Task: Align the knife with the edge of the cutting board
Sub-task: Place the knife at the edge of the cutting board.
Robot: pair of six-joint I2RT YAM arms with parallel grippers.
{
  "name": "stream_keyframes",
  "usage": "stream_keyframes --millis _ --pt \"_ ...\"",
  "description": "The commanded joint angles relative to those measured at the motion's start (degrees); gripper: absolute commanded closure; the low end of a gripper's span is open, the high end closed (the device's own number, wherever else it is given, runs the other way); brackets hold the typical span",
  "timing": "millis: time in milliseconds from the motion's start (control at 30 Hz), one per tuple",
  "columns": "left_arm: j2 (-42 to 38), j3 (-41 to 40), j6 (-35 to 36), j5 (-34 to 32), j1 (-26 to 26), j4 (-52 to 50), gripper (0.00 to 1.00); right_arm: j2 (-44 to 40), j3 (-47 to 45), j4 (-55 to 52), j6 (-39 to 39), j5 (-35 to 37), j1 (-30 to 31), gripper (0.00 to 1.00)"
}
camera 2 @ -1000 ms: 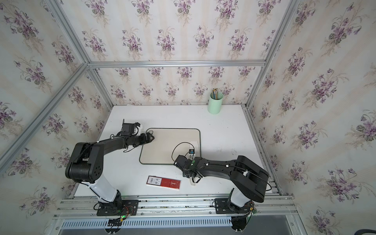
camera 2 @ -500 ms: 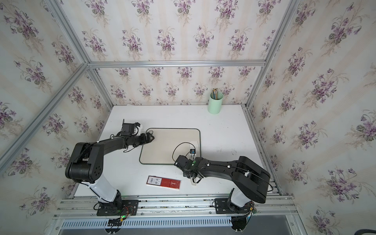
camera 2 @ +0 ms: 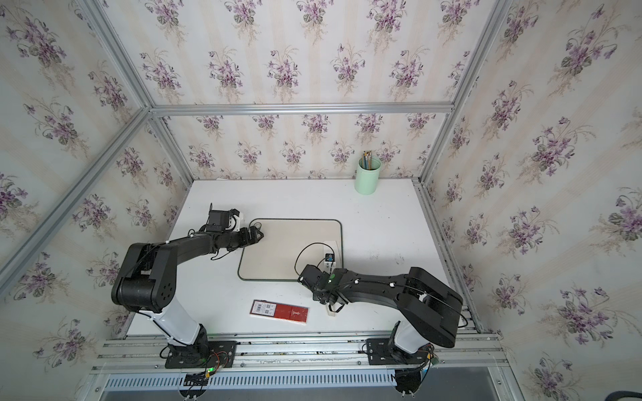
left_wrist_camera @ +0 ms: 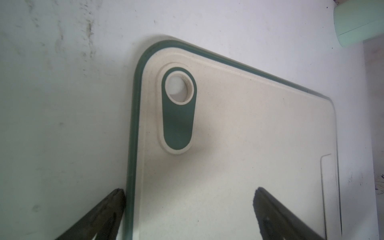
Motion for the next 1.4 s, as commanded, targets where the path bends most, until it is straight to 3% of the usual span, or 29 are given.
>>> stream_keyframes --millis 0,467,833,1233,1367 --pt "0.1 -0.2 -0.6 1.5 -0.1 -2.6 0.0 -0.6 -0.1 0.0 1.1 1.4 0.1 0.72" --pt "0.1 -0.3 -0.7 1.6 -0.1 -2.6 0.0 1.5 -0.6 0.2 1.7 -0.2 0.1 0.66" --pt "-0.1 -0.4 -0.6 1.5 -0.1 -2.5 0.01 1.8 -1.1 1.2 2.4 -0.4 0.1 0.73" --pt "-0.1 -0.4 -0.7 1.6 -0.1 -2.5 0.0 1.8 -1.3 1.8 2.6 -0.8 0.1 0.72" --pt "-0.1 -0.4 -0.7 1.6 -0.1 -2.6 0.0 1.8 -1.5 1.9 2.6 -0.8 0.1 0.6"
